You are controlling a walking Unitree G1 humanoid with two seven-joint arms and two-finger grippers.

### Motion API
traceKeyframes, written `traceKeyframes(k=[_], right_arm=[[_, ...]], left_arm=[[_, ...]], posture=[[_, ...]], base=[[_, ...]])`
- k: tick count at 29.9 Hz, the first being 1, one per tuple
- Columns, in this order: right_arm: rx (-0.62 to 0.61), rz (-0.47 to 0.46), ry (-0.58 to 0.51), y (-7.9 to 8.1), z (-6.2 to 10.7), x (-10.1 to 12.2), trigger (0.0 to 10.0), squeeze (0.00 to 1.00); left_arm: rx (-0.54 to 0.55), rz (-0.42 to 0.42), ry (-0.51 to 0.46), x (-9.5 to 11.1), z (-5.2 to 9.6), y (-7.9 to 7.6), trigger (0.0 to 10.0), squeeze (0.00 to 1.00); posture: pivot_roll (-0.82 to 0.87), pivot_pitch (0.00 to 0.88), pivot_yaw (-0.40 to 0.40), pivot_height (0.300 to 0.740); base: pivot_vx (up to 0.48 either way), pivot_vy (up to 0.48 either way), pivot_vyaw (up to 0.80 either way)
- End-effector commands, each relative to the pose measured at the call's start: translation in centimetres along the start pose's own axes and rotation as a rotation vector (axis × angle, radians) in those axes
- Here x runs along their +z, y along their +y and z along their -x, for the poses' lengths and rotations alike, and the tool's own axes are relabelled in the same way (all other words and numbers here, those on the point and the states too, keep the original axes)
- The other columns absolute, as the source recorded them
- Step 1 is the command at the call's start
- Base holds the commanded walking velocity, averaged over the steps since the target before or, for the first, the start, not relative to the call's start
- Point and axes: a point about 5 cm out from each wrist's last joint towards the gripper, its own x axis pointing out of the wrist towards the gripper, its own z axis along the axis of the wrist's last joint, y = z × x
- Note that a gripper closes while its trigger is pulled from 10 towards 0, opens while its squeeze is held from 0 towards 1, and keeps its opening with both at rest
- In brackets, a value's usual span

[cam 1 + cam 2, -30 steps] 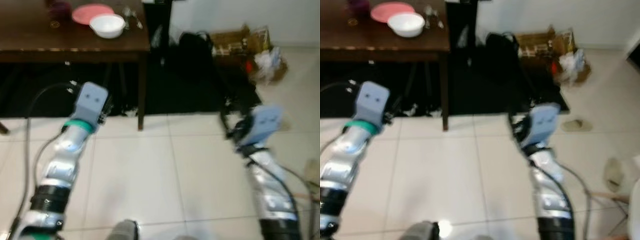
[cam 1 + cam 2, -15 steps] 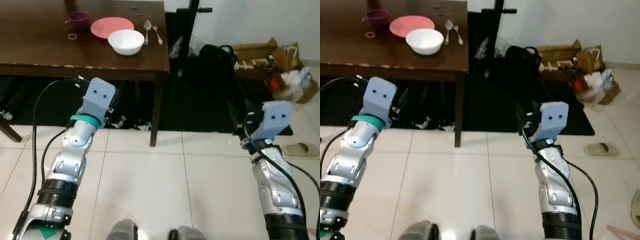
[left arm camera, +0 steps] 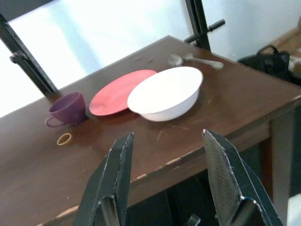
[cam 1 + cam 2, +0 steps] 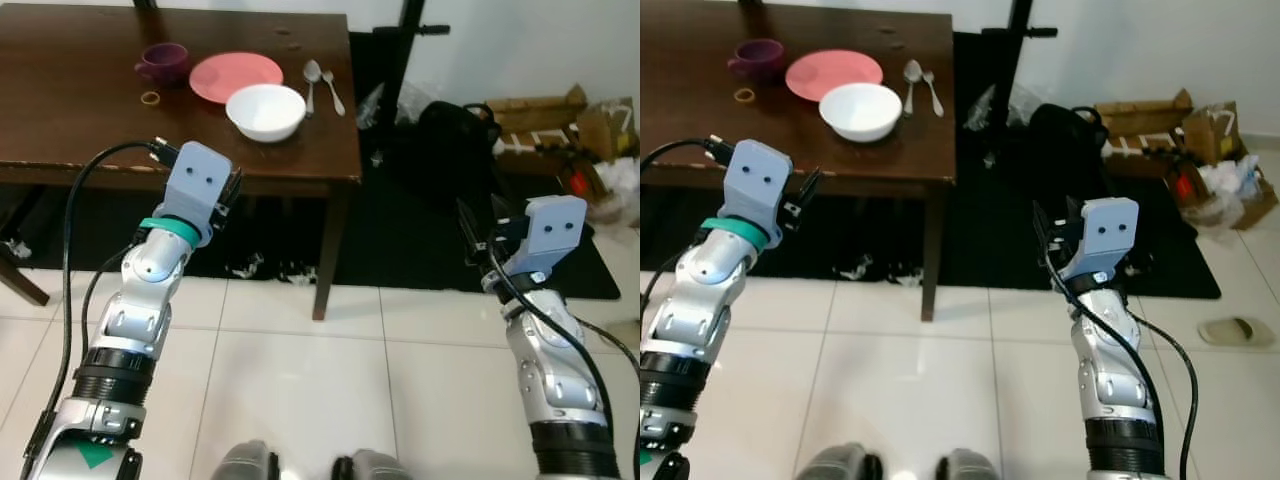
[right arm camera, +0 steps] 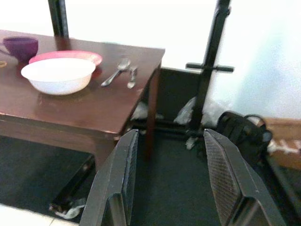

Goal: Setting the table

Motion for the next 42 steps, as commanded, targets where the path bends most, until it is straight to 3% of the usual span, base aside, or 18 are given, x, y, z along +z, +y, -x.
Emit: traceKeyframes(k=[1,13,26,30,32,33,37,39,42], right_arm=[[-0.014,0.003,0.019,-0.4,0.3,-0.4,10.0,0.00],[-0.023,0.001,0.018,-0.3,0.3,-0.4,10.0,0.00],[-0.032,-0.002,0.018,-0.4,0.3,-0.4,10.0,0.00],[-0.030,-0.001,0.017,-0.3,0.2,-0.4,10.0,0.00],[-0.012,0.044,0.011,-0.5,0.1,0.0,10.0,0.00],[-0.002,0.061,0.006,-0.6,0.0,0.2,10.0,0.00],[0.018,0.079,-0.006,-0.6,-0.2,0.6,10.0,0.00],[0.067,0.065,-0.029,-0.1,-0.6,1.4,10.0,0.00],[0.094,0.058,-0.042,0.2,-0.8,1.8,10.0,0.00]], left_arm=[[-0.037,0.003,-0.007,0.4,-0.2,-0.3,10.0,0.00],[-0.082,-0.007,-0.027,1.2,-1.2,-0.5,10.0,0.03],[-0.151,-0.003,-0.031,1.5,-1.8,-1.8,10.0,0.03],[-0.206,0.064,-0.001,1.2,-1.9,-2.5,10.0,0.02],[-0.337,0.219,0.093,0.7,-1.7,-3.5,10.0,0.00],[-0.380,0.252,0.125,0.6,-1.5,-3.7,10.0,0.00],[-0.400,0.270,0.163,0.2,-1.6,-3.4,10.0,0.00],[-0.367,0.346,0.240,-0.3,-2.1,-2.3,10.0,0.00],[-0.376,0.403,0.272,-0.5,-2.2,-2.0,10.0,0.00]], posture=[[0.01,0.000,0.049,0.740],[0.01,0.000,0.052,0.740],[0.01,0.000,0.055,0.740],[0.00,0.000,0.055,0.740],[0.00,0.000,0.054,0.740],[0.00,0.000,0.055,0.740],[0.00,0.000,0.057,0.740],[0.01,0.000,0.058,0.740],[0.01,0.000,0.058,0.740]], base=[[0.446,0.000,0.00],[0.462,0.000,0.00],[0.475,0.000,0.00],[0.420,0.000,0.00],[0.000,0.000,0.00],[0.000,0.000,0.00],[0.000,0.000,0.00],[0.000,0.000,0.00],[0.000,0.000,0.00]])
